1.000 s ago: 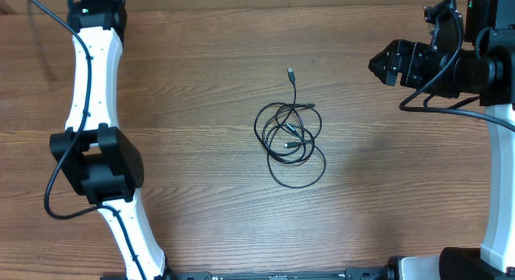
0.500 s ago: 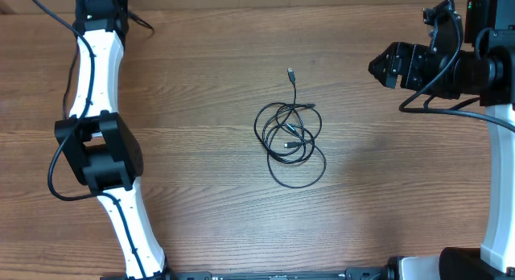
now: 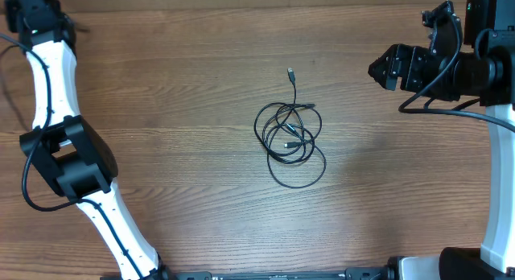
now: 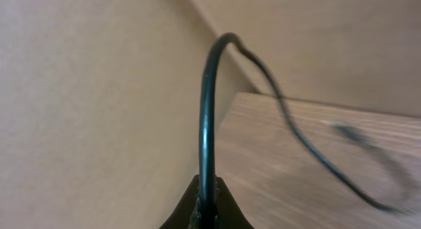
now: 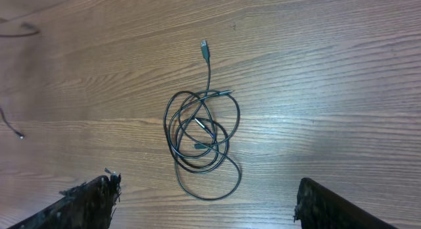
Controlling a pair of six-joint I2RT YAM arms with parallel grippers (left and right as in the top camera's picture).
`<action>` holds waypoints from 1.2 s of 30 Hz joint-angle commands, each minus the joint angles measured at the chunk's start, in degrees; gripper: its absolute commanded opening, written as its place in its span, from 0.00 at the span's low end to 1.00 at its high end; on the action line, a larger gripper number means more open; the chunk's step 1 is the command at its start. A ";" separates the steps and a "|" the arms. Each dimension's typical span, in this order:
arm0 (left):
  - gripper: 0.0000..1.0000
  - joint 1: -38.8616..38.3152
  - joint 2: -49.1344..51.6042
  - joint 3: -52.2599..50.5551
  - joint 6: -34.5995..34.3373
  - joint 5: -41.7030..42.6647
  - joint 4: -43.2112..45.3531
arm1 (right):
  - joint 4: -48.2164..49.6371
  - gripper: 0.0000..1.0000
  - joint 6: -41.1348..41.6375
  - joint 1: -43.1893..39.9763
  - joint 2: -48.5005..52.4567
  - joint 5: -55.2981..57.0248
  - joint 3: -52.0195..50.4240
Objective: Untangle cables
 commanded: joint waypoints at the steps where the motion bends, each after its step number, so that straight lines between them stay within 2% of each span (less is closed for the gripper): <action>1: 0.04 -1.05 1.44 -0.04 2.25 1.60 -0.28 | 0.31 0.87 -0.20 -0.15 -0.13 0.11 -0.09; 5: 0.04 -2.34 3.87 -0.04 1.36 5.35 -1.62 | 0.24 0.87 -0.20 -0.15 -0.13 -0.07 -0.09; 17: 0.05 -4.96 12.46 -0.04 0.46 2.10 -0.87 | -1.25 0.87 -0.22 -0.15 -0.13 -0.02 -0.09; 19: 0.14 -5.18 13.57 -0.04 0.46 2.19 -1.20 | -1.20 0.87 -0.22 -0.15 -0.13 -0.02 -0.09; 23: 0.47 -6.05 13.77 -0.02 0.26 3.61 -1.95 | -1.01 0.87 -0.20 -0.15 -0.13 -0.02 -0.09; 24: 0.60 -6.43 13.49 -0.02 -0.46 4.46 -2.10 | -1.03 0.87 -0.20 -0.15 -0.13 -0.04 -0.09; 26: 0.79 -7.17 12.39 -0.02 -3.61 5.18 -2.38 | -1.07 0.87 -0.22 -0.15 -0.13 -0.02 -0.09; 27: 0.99 -7.65 11.47 0.07 -7.06 5.31 -2.62 | -1.14 0.87 -0.22 -0.15 -0.13 -0.02 -0.09; 31: 1.00 -9.07 7.21 0.09 -16.96 7.23 -4.74 | -1.62 0.87 -0.26 -0.15 -0.13 -0.02 -0.09; 32: 1.00 -9.27 5.75 0.09 -18.73 9.99 -6.01 | -1.73 0.87 -0.28 -0.15 -0.13 0.00 -0.09; 34: 1.00 -9.35 1.49 0.09 -22.73 20.57 -10.49 | -1.90 0.87 -0.46 -0.15 -0.13 0.00 -0.09; 36: 1.00 -9.25 -1.14 0.09 -26.12 25.18 -14.53 | -1.90 0.87 -0.46 -0.15 -0.13 0.00 -0.09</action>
